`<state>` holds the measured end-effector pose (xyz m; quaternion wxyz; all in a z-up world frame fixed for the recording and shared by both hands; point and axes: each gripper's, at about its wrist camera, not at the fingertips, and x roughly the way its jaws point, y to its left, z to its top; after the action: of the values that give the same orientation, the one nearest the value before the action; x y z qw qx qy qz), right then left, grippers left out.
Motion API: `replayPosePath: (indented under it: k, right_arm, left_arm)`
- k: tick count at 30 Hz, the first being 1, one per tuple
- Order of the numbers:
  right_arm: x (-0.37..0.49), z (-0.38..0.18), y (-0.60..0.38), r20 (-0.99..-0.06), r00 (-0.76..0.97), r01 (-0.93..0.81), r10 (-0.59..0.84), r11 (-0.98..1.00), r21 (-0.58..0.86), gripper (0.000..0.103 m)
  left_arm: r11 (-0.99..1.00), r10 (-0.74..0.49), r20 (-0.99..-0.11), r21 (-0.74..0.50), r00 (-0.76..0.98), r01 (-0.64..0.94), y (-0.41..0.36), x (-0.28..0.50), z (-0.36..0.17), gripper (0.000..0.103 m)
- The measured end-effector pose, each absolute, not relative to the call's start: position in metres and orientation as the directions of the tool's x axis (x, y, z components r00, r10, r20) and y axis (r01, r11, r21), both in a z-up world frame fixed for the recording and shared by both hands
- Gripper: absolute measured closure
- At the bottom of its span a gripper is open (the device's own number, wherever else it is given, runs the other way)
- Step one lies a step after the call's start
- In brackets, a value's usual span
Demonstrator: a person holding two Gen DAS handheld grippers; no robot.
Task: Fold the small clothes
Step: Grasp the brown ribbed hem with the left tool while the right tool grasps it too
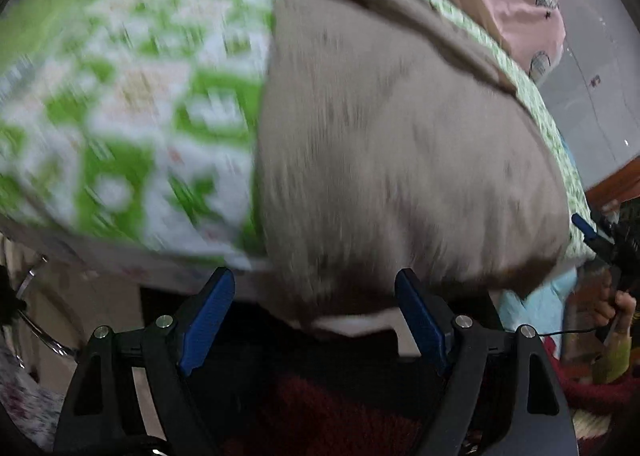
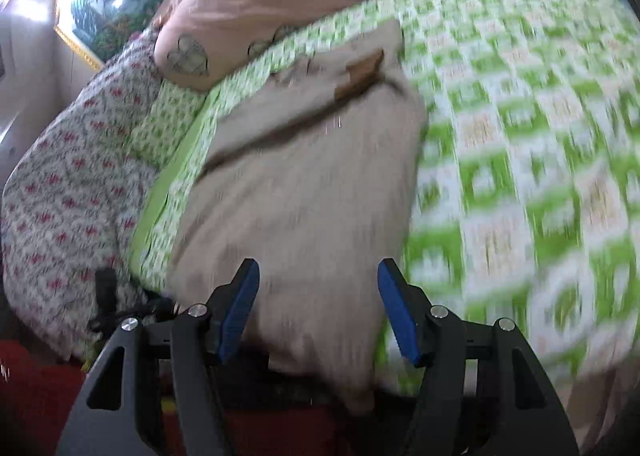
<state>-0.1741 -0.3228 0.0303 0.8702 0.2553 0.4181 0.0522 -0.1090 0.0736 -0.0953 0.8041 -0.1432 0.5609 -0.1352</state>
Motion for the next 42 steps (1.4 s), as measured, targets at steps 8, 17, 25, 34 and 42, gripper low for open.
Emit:
replayPosePath:
  k: [8,17,25,34,42]
  right_arm:
    - [-0.209,-0.011,-0.320,-0.804,0.513,0.191,0.300,0.873,0.448,0.040]
    - [-0.177,-0.043,-0.285,-0.789,0.465,0.085,0.401,0.867,0.491,0.041]
    - [-0.185,-0.024,-0.262,-0.754,0.454,-0.063,0.474,0.862,0.503,0.087]
    - [-0.186,0.037,-0.283,-0.542,0.621,-0.147,0.566,0.764,0.629,0.087]
    - [-0.113,0.085,-0.314,-0.379,0.763,-0.197,0.524,0.747,0.635,0.087]
  left_arm:
    - [0.908,-0.418,-0.869,-0.402,0.264,0.115,0.060,-0.102,-0.124,0.028]
    - [0.887,-0.449,-0.862,-0.398,0.236,0.235,0.036,-0.100,-0.130,0.055]
    - [0.849,-0.503,-0.820,-0.408,0.275,0.336,0.031,-0.121,-0.107,0.097]
    - [0.786,-0.619,-0.616,-0.489,0.487,0.380,0.040,-0.114,-0.008,0.097]
    - [0.784,-0.604,-0.436,-0.477,0.667,0.398,0.064,-0.048,0.060,0.097]
